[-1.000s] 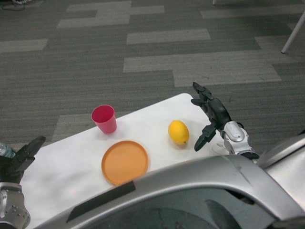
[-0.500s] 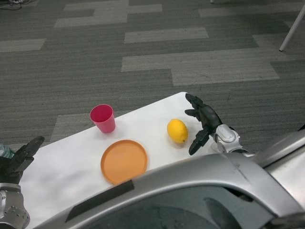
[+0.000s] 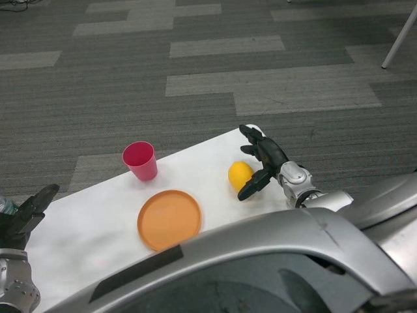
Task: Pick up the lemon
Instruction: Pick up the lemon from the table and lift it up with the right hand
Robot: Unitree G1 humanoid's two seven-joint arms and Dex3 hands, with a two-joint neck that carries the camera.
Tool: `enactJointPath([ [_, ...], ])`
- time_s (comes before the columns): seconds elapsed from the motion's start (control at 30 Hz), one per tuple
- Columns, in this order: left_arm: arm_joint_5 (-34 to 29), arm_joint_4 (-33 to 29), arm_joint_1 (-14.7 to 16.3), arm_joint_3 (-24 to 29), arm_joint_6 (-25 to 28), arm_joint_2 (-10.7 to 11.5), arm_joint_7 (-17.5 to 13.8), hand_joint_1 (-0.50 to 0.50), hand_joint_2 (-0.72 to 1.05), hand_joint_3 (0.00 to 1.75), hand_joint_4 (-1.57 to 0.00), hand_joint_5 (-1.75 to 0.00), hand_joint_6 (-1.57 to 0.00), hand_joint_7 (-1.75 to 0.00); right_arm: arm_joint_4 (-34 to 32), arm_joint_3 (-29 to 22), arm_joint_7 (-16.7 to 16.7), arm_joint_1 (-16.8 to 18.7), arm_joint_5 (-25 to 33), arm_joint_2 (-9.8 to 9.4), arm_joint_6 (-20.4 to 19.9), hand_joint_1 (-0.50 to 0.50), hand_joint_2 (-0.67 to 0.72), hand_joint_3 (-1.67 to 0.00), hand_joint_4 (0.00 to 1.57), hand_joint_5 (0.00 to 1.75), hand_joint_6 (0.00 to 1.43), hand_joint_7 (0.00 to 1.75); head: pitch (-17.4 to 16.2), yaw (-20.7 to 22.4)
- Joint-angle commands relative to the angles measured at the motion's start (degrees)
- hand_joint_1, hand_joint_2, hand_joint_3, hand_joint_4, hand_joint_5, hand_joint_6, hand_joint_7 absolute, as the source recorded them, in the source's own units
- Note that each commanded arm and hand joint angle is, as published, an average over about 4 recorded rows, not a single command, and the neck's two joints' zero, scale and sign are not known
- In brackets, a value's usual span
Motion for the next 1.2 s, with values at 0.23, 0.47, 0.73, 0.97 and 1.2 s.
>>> enactJointPath([
  [0.23, 0.05, -0.26, -0.03, 0.62, 0.19, 0.68, -0.21, 0.5, 0.25, 0.09, -0.19, 0.0, 0.0, 0.0, 3.39, 2.08, -0.9, -1.39, -0.57, -0.17, 0.14, 0.04, 0.22, -0.08, 0.0, 0.73, 0.0, 0.0, -0.24, -0.32],
  [0.47, 0.05, -0.63, -0.03, 0.62, 0.19, 0.77, -0.21, 0.5, 0.25, 0.09, -0.19, 0.0, 0.0, 0.0, 5.61, 2.44, -2.04, -1.39, -4.11, -0.68, 0.3, 0.01, 0.17, -0.08, 0.0, 0.78, 0.0, 0.0, -0.24, -0.35],
  [0.73, 0.05, -0.85, -0.03, 0.62, 0.19, 0.77, -0.21, 0.5, 0.25, 0.09, -0.19, 0.0, 0.0, 0.0, 6.62, 2.57, -3.54, -1.53, -8.2, -1.07, 0.61, -0.04, -0.07, -0.1, 0.0, 0.97, 0.0, 0.0, -0.41, -0.31],
  [0.97, 0.05, -1.27, -0.03, 0.77, 0.19, 0.85, -0.21, 0.5, 0.25, 0.09, -0.19, 0.0, 0.0, 0.0, 6.56, 2.57, -4.46, -1.75, -12.0, -1.47, 0.58, -0.12, -0.45, -0.59, 0.0, 1.41, 0.0, 0.0, -0.57, -0.28],
  [1.2, 0.09, -1.46, 0.06, 1.01, 0.19, 0.9, -0.21, 0.5, 0.25, 0.09, -0.19, 0.0, 0.0, 0.0, 6.41, 2.57, -5.3, -1.75, -13.51, -1.69, 0.56, -0.16, -0.54, -0.93, 0.0, 1.55, 0.0, 0.02, -0.8, -0.27],
])
